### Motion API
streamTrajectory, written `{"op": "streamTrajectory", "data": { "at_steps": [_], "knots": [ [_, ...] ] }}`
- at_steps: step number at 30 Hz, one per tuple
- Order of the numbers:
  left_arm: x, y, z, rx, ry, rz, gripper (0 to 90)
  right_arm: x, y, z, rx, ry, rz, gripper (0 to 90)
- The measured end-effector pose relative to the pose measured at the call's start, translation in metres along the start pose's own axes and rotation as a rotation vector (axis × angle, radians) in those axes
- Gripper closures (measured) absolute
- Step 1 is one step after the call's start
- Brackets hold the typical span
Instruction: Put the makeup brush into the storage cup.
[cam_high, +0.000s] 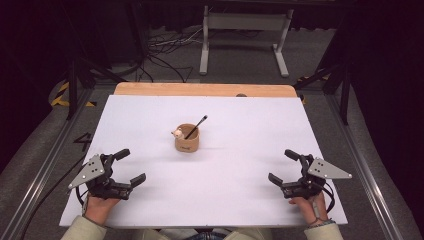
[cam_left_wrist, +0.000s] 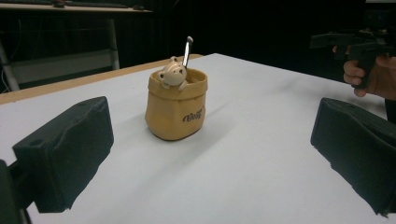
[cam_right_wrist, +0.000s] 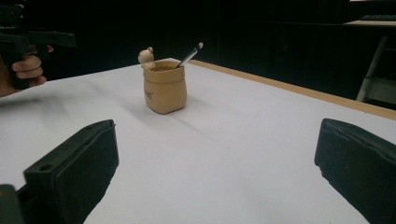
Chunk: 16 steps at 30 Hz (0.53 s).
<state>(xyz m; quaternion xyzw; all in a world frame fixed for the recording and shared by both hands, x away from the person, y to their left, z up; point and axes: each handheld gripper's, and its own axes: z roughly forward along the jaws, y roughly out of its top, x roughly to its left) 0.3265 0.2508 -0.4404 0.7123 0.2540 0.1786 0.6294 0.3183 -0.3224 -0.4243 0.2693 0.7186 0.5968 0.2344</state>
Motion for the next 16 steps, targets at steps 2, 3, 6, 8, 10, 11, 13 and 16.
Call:
{"op": "streamTrajectory", "data": {
  "at_steps": [2, 3, 6, 8, 10, 11, 13, 16],
  "knots": [
    [0.0006, -0.001, 0.0008, 0.003, 0.003, 0.001, 0.0, 0.0002, -0.0001, 0.0001, 0.0, 0.0, -0.001, 0.3],
    [0.0014, -0.0022, 0.0009, 0.006, 0.009, -0.005, 0.0, 0.0008, -0.0002, 0.0005, 0.002, 0.002, -0.006, 0.3],
    [0.0041, -0.0029, 0.0002, 0.004, 0.009, -0.01, 0.0, 0.0011, -0.0007, 0.0013, 0.002, 0.003, -0.008, 0.3],
    [0.0038, -0.003, -0.0001, -0.002, 0.015, -0.016, 0.0, 0.0011, -0.0013, 0.0015, 0.004, 0.004, -0.008, 0.3],
    [0.0036, -0.003, -0.0004, -0.003, 0.015, -0.019, 0.0, 0.001, -0.0016, 0.0017, 0.005, 0.004, -0.007, 0.3],
    [0.0035, -0.0029, -0.0003, -0.002, 0.016, -0.019, 0.0, 0.001, -0.0016, 0.0017, 0.004, 0.005, -0.007, 0.3],
    [0.0034, -0.0028, -0.0001, -0.001, 0.011, -0.022, 0.0, 0.0012, -0.0013, 0.0017, 0.003, 0.005, -0.008, 0.3],
    [0.0035, -0.0024, -0.0002, 0.001, 0.006, -0.02, 0.0, 0.0014, -0.0011, 0.0016, 0.002, 0.006, -0.007, 0.3]
  ]
}}
